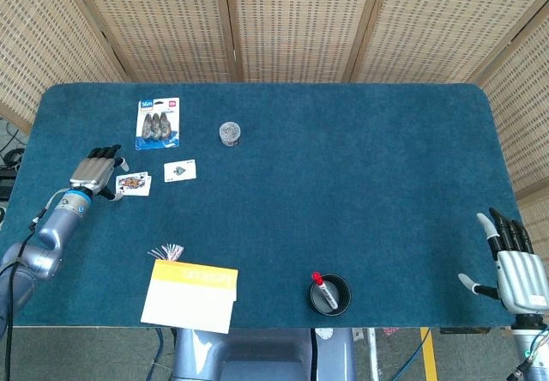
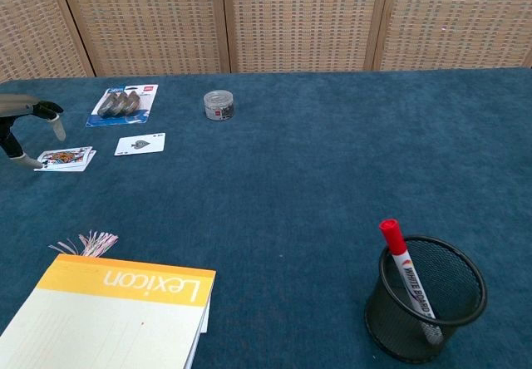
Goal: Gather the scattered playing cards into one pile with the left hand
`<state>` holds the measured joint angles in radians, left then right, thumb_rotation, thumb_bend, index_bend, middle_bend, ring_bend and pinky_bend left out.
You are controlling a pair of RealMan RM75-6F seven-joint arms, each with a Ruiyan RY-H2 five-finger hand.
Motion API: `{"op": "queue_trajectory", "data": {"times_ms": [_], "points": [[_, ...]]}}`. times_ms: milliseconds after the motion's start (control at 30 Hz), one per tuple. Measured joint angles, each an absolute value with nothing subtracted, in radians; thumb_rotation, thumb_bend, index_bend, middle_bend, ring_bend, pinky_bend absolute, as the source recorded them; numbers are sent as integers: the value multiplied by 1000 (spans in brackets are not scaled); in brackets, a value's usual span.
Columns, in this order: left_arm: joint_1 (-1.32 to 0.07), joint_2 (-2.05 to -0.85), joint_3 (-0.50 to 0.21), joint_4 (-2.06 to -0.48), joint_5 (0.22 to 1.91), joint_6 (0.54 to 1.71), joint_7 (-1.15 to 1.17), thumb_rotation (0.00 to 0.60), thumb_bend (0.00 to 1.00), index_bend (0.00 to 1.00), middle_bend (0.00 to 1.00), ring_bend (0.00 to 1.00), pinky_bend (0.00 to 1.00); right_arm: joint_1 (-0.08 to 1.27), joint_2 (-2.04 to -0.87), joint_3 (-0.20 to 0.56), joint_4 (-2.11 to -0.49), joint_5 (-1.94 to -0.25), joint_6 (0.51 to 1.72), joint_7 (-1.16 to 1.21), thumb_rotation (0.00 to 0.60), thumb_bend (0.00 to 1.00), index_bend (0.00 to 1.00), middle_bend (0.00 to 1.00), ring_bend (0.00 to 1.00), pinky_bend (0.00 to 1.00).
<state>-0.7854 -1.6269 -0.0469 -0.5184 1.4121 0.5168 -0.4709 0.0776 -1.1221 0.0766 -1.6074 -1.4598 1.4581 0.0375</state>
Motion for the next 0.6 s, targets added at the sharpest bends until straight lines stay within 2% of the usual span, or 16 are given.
{"op": "queue_trajectory", "data": {"times_ms": [133,367,600], "points": [[-782,-1623,-45,-517,1427,556,-525,600,228,233,0,0,0,77,-1122,77,-1608,-1459,1459,38,600,156,0,0,0,0],[-789,-1595,-58,-560,1446,640,-593,600,221,232,0,0,0,78,-1121,76,-1609,-1463,1457,42,600,156,0,0,0,0],[-831,-1623,-101,-599,1399,598,-524,600,220,231,0,0,0,79,-1118,75,-1610,-1464,1452,51,600,156,0,0,0,0]]}}
